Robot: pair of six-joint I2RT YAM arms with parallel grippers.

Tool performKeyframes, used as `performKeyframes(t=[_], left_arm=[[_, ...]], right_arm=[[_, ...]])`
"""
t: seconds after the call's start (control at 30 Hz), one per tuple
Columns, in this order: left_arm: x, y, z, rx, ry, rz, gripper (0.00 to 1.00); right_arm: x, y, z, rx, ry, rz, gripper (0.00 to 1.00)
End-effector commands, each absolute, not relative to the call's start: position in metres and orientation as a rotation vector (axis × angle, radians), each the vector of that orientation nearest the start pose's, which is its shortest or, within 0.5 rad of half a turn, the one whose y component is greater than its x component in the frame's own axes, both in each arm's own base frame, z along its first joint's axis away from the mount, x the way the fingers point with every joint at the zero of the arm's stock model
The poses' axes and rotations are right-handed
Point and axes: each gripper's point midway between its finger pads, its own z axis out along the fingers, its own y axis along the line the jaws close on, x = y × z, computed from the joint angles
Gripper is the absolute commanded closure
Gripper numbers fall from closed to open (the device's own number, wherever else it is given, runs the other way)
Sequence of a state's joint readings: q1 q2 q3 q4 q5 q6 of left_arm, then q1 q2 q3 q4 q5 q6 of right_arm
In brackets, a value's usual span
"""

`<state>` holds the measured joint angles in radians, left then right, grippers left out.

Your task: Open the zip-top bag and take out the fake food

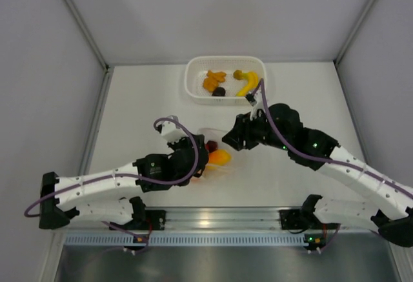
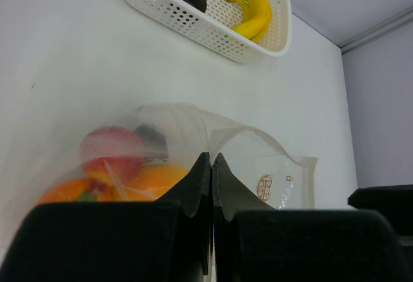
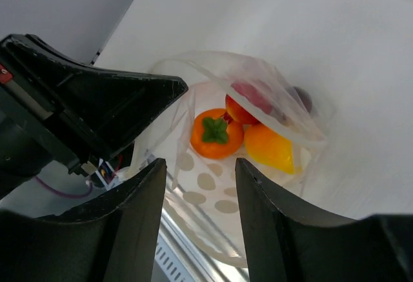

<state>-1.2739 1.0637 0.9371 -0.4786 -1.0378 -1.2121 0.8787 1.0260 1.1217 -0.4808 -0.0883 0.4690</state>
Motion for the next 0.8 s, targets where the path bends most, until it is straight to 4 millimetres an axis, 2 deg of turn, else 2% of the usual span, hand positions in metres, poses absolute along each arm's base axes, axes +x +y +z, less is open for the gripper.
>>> performKeyframes(t=[0.0,0.13,0.2,0.23,0.37,0.57,0.77], left_arm=[[0.216,-0.251,0.270,-0.570,1.792,-0.647,1.00],[0.215,-0.253,0.265,-0.602,1.796,-0.668,1.00],[0.215,-0.252,0.263,-0.635,1.791,-0.688,1.00],[0.215,-0.251,0.259,-0.643,1.793,-0.688,1.00],[0.214,-0.254,0.254,-0.680,1.799,-0.716,1.00],[0.209,-0.262,0.240,-0.663,1.847,-0.722,1.00],[0.205,-0.261,0.231,-0.658,1.870,-0.728,1.00]], right_arm=[[0.195,0.286,0.285,-0.314,2.046,0.895,0.52],[0.193,0.296,0.255,-0.190,2.099,0.894,0.52],[0.190,0.308,0.250,-0.163,2.086,0.935,0.52],[0.187,0.311,0.237,-0.144,2.113,0.941,0.51],[0.188,0.323,0.214,-0.135,2.150,0.901,0.51],[0.204,0.324,0.185,-0.112,2.180,0.770,0.51],[0.222,0.299,0.156,-0.096,2.222,0.565,0.50]])
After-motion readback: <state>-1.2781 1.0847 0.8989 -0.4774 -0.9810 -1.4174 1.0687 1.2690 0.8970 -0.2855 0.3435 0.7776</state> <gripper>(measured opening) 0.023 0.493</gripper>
